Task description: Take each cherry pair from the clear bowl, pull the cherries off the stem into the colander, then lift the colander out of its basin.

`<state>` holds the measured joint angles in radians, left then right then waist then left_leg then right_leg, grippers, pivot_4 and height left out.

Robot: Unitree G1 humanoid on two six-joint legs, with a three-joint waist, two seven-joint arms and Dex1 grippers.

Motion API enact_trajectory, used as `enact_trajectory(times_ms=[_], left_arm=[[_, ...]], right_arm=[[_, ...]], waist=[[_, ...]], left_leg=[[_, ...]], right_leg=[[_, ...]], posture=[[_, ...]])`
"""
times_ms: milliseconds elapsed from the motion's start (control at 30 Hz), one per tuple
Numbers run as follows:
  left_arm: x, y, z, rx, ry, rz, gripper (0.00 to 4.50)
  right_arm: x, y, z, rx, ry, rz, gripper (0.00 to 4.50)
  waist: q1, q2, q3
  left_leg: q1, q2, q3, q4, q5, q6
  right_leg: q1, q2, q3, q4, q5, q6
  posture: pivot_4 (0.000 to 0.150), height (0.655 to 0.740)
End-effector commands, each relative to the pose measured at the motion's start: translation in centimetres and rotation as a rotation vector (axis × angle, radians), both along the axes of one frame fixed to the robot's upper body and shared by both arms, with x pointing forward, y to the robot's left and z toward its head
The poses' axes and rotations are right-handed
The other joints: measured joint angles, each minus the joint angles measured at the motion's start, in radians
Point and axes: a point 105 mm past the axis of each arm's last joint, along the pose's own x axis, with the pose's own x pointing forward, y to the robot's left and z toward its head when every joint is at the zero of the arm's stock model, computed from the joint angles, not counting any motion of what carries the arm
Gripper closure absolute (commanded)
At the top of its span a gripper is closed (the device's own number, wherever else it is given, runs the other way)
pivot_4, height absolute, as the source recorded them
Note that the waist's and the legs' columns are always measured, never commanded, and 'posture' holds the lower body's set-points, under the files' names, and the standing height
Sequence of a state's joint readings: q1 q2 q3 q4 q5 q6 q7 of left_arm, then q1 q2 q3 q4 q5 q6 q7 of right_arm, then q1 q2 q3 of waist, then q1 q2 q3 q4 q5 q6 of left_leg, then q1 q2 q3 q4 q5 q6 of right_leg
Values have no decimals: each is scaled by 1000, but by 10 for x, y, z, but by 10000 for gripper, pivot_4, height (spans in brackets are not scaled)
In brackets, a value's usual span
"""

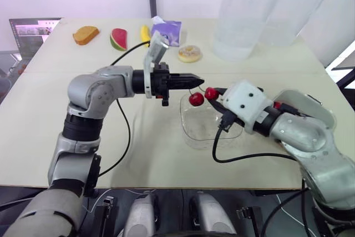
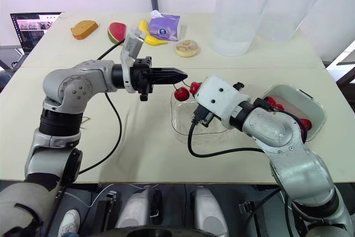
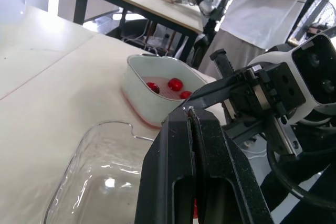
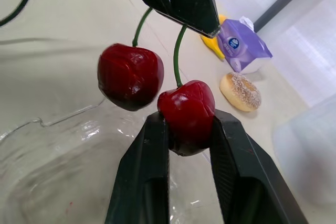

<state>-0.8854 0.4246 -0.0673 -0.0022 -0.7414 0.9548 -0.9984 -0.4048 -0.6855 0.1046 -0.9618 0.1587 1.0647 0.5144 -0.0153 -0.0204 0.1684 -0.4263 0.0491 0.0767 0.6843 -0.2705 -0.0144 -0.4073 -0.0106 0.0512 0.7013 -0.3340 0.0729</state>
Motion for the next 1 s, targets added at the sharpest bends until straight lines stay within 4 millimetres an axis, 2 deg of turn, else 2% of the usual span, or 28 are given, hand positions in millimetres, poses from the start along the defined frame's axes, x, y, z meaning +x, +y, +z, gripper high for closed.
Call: enact_trajectory(times_ms=[33,133,267,367,500,700,1000], left_arm=[[-4,-3,11,-3,-48,-24,45000],[-5,2,13,22,-98,-48,45000],[-14,20,16,108,-246,-158,45000],[-16,32,20,161,-328,-216,45000],[-14,35,30,141,-337,-225,45000],[-15,36,32,122,-329,-209,45000],[-16,38,31,132,-332,-169,45000]], right_arm=[[-10,5,10,39,-11,36,15916],[-13,2,11,104,67,53,801],[-18,-8,20,211,230,129,282],[-26,-5,23,223,387,265,282],[-15,3,30,282,517,319,282],[4,13,26,250,537,311,282],[10,28,31,237,523,377,282]], waist=[[0,0,0],[0,0,0],[-4,0,0],[-2,1,0],[0,0,0],[-2,1,0],[-4,1,0]], left_leg=[[0,0,0,0,0,0],[0,0,0,0,0,0],[0,0,0,-1,0,0],[1,0,0,-1,0,0],[1,0,0,-1,-1,1],[-1,0,0,-1,-1,2],[-1,0,0,-1,-1,2]], right_leg=[[0,0,0,0,0,0],[0,0,0,0,0,0],[0,0,0,0,0,0],[1,0,-1,0,0,0],[1,0,0,-1,0,0],[0,0,0,-1,0,0],[-1,0,0,-1,0,0]], posture=[[1500,7400],[1500,7400],[1500,7400],[1500,7400],[1500,7400],[1500,7400],[1500,7400]])
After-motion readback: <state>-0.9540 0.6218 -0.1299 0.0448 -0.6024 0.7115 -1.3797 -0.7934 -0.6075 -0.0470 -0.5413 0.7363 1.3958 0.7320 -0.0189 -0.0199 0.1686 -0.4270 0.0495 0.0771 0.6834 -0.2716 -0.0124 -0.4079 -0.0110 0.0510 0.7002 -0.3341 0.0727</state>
